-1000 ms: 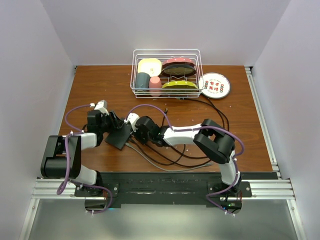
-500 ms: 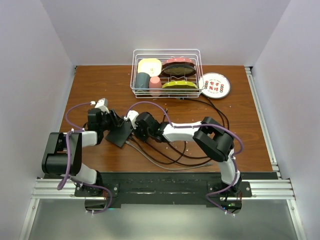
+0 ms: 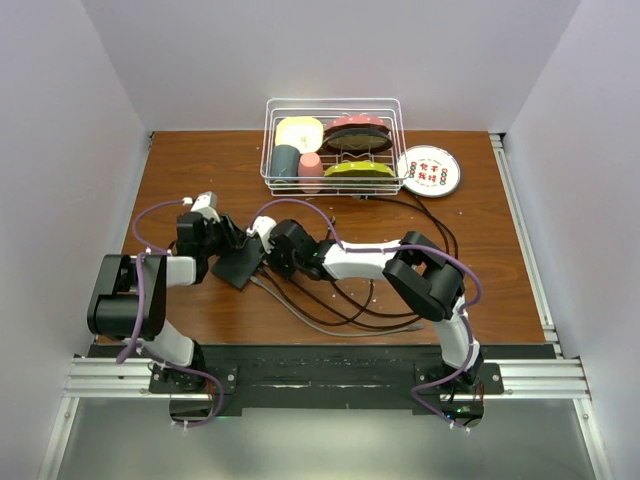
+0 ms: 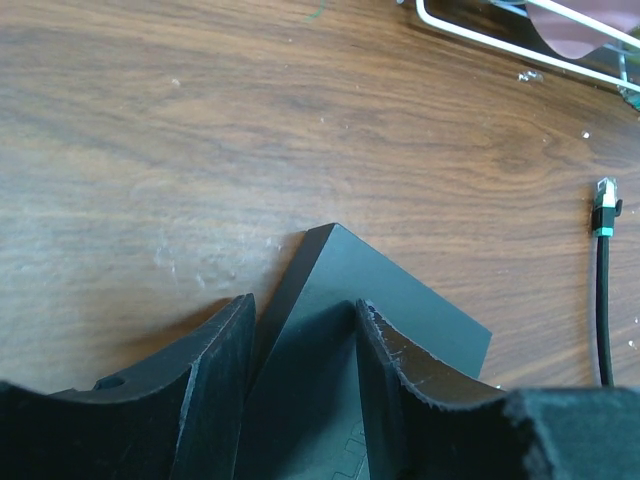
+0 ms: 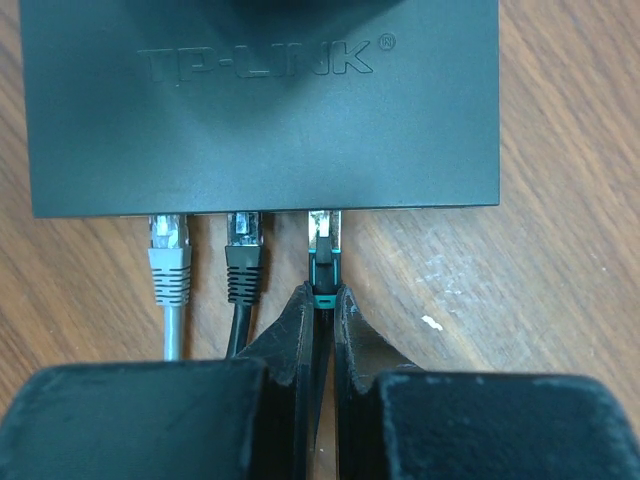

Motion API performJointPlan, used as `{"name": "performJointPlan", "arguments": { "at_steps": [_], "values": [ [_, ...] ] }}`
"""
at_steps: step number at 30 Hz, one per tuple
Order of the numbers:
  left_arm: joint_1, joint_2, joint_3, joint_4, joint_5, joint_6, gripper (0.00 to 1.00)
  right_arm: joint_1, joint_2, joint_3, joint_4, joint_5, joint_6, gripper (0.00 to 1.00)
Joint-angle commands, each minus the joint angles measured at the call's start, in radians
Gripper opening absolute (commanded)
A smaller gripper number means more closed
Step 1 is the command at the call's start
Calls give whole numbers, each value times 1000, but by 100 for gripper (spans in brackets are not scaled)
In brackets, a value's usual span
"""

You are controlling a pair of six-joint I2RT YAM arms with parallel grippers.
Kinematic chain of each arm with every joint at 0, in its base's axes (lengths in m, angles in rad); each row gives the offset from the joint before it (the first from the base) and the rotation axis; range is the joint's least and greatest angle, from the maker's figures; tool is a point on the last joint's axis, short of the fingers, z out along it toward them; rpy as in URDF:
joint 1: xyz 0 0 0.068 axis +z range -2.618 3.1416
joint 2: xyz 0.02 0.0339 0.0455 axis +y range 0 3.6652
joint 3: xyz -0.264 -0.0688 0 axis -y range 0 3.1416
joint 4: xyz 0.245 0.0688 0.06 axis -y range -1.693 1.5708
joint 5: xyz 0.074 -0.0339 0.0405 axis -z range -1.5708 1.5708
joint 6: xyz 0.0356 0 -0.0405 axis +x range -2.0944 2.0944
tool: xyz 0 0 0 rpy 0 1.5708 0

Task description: Insert the plug into the switch port

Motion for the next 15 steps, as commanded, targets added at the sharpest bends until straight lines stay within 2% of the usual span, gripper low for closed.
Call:
{"name": "performJointPlan", "arguments": {
  "at_steps": [1,11,15],
  "values": [
    [-85,66,-3,-137,225,-37,27,11,0,115,307,-29,6,0],
    [-92,74,1,-148,224,-32,24,9,11,143,254,-37,7,0],
    [-92,27,0,-174,163,-32,31,11,-9,105,226,-14,21,4]
  ]
}}
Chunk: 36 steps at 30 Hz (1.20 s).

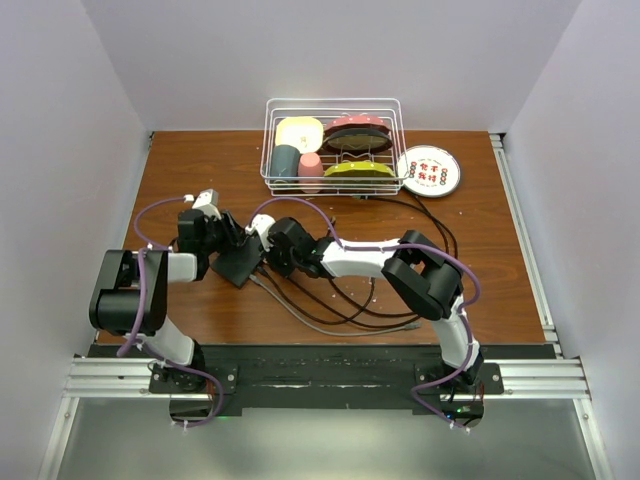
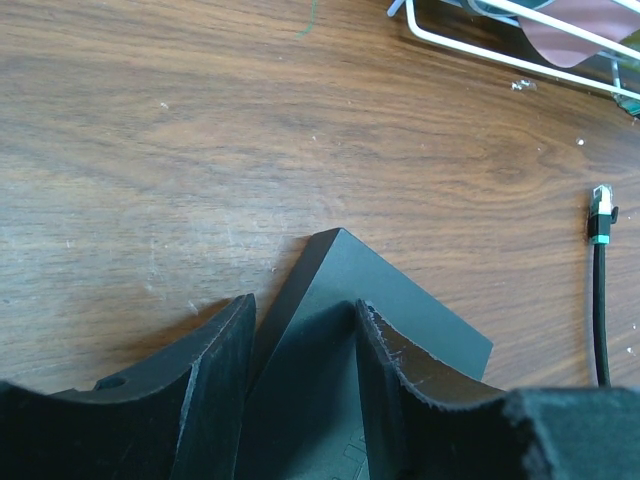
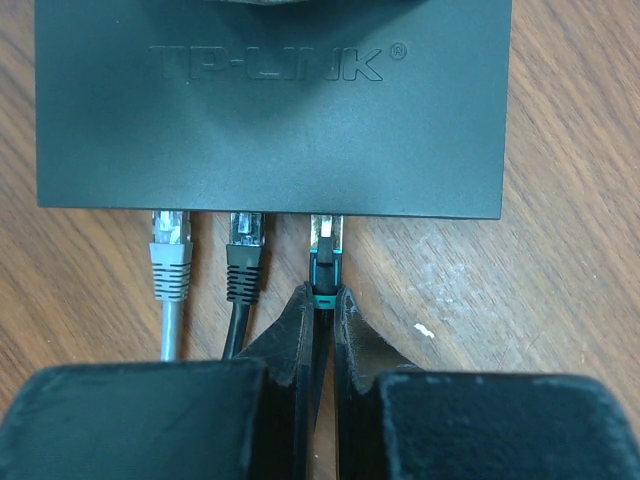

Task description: Insert the plug into the switch port

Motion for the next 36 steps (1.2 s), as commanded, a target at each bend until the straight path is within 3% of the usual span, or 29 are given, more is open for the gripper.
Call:
{"name": "performJointPlan", "arguments": {
  "at_steps": [1,8,11,20,26,31,36],
  "values": [
    [-92,-24,-34,-196,126,-40,33,15,-28,39,256,-16,24,6],
    [-85,-87,-27,-243,11,-48,43,15,-69,-65,246,-8,56,16],
    [-81,-110,-17,-272,-45,-51,47,15,-86,-85,212,7,56,29],
    [-53,-185,3,-352,-188,-61,57,15,-195,-136,121,45,65,50],
    [-52,-269,3,-375,-234,-62,63,15,-285,-188,74,104,84,71],
    [-52,-375,-29,-377,-237,-40,80,15,-347,-182,22,194,105,98],
    [-52,-539,-100,-328,-225,-42,94,-4,-367,-167,-20,291,148,99]
  ]
}}
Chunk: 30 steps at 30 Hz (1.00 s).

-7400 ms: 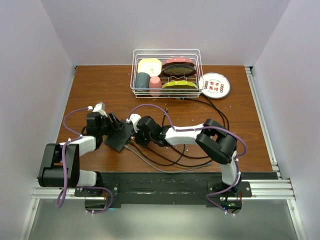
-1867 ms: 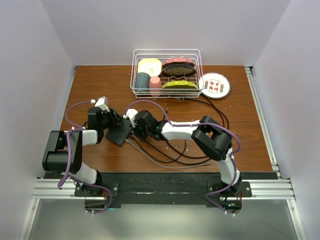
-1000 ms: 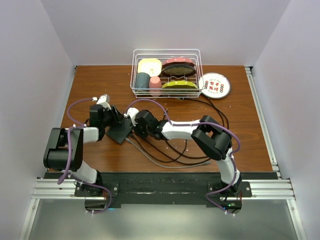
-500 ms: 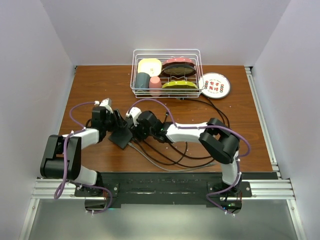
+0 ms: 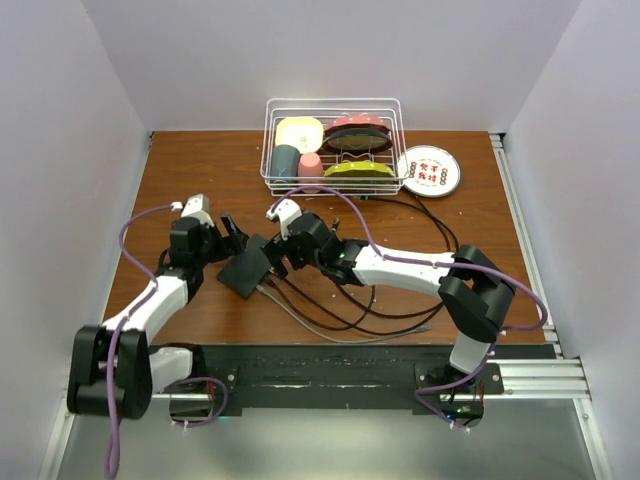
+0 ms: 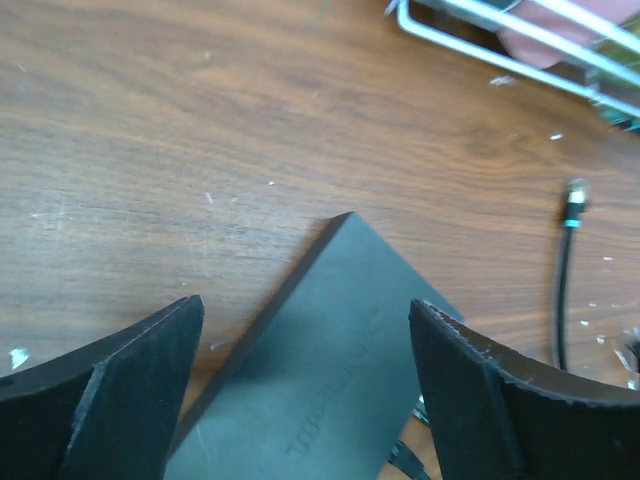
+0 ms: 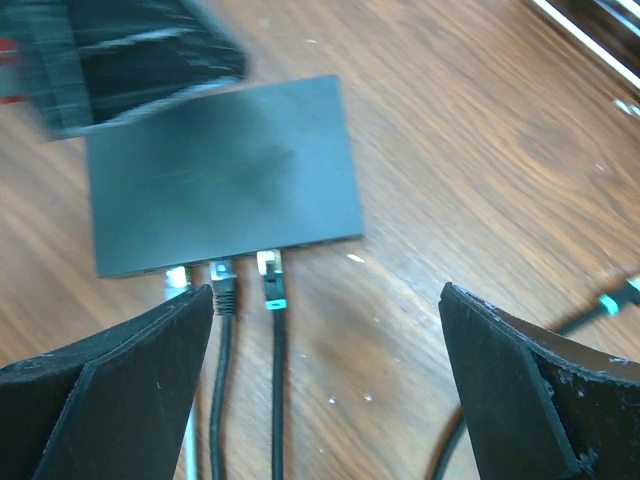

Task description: Insert the plug into the switch port

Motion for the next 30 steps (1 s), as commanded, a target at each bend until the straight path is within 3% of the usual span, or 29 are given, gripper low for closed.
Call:
{"name": "performJointPlan", "arguments": {
  "at_steps": [1,2,10,19,22,30],
  "values": [
    [5,-107,-54,52,-2,10,96,-21,-46,24,-45,118,63,99],
    [4,-140,-60,52,9,8,100,-28,-49,24,-48,131,73,99],
    [4,-228,-109,94,35,2,100,-134,-87,-16,-103,235,184,97],
    [4,-187,-104,105,64,-1,100,-278,-37,-70,-60,103,307,87],
    [4,-182,-109,108,68,-4,100,-303,20,-55,-68,65,338,82],
    [4,-179,-113,109,66,-4,100,-321,138,20,-82,28,366,51]
  ]
}}
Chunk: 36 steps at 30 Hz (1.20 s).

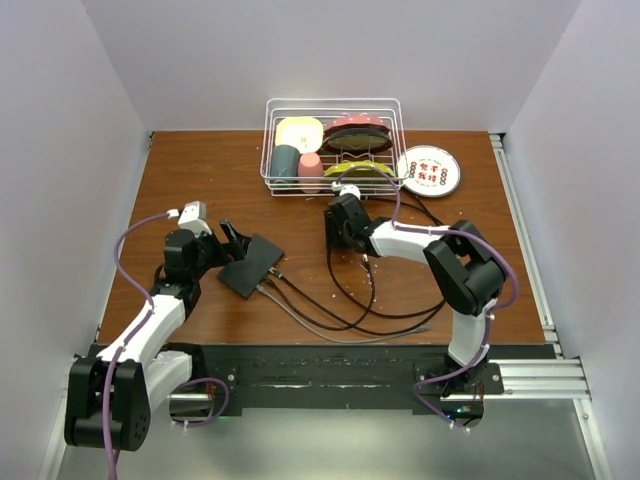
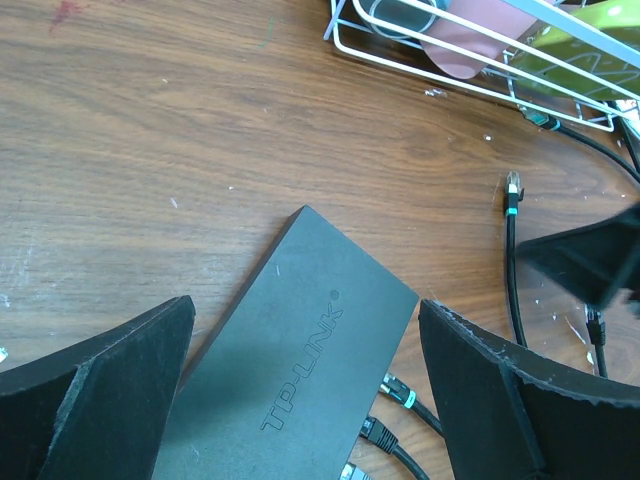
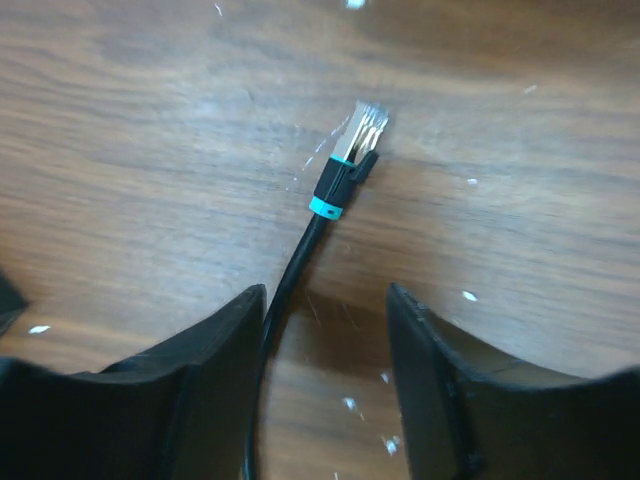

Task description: Insert the plug into the switch port

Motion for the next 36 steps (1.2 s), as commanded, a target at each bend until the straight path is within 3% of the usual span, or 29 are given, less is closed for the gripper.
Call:
{"name": "performJointPlan", "arguments": {
  "at_steps": [1,10,13,17,26,31,36],
  "values": [
    [4,2,-6,44,8,-4,100,-4,62,88,-3,-24,38,49],
    [4,8,-1,37,14,-4,100,-1,196,184,-89,19,34,24],
    [4,3,6,26,16,-4,100,-1,240,217,-132,41,11,20],
    [4,-3,-3,29,22,-9,100,2,276,263,-187,28,-34,0],
    [4,-15,-27,69,83,-29,100,62,155,222,-160,-51,-161,0],
    [4,-14,-34,119,166,-36,99,90,31,112,-63,-143,-215,0],
    [4,-31,-93,300,313,-112,96,116,-98,23,12,-246,-244,0]
  ]
}}
